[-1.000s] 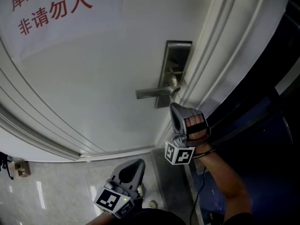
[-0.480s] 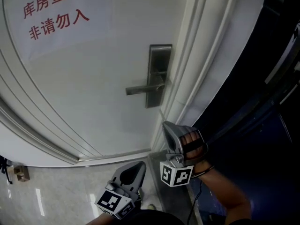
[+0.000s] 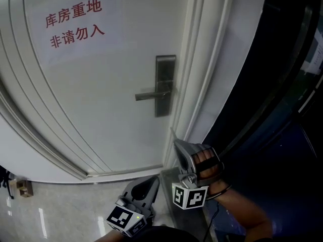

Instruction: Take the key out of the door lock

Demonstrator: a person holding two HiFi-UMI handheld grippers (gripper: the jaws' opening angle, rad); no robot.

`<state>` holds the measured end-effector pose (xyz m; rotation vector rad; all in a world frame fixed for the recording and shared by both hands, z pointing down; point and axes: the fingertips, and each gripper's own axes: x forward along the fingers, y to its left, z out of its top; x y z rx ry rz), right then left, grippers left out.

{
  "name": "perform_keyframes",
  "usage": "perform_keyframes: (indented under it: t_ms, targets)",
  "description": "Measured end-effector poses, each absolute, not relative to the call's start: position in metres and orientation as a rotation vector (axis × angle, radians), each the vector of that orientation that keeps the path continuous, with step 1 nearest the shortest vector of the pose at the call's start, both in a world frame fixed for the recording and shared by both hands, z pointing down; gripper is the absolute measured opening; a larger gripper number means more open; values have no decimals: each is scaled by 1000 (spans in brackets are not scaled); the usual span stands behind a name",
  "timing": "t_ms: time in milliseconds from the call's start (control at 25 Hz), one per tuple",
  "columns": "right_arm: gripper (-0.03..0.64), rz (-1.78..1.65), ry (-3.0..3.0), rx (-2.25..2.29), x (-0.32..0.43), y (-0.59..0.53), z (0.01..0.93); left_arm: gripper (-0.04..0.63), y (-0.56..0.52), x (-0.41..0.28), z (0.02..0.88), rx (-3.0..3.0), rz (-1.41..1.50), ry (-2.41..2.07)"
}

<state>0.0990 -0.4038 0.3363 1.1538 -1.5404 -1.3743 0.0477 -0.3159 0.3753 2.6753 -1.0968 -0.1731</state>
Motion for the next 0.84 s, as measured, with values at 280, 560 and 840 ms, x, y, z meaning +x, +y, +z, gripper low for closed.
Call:
perform_keyframes:
  t_ms: [280,560,840]
  targets:
    - [20,-1346,-1566,1134,99,-370,333,5,-297,55,355,2709,-206,-1113]
    - [20,-1336,-1590,1130,100,-359,339,5,-287,61,352,2739,-198,-1114]
    - [20,-1326,-1598,1123,101,-358,342,5,-282,63,351,2732,-200,-1111]
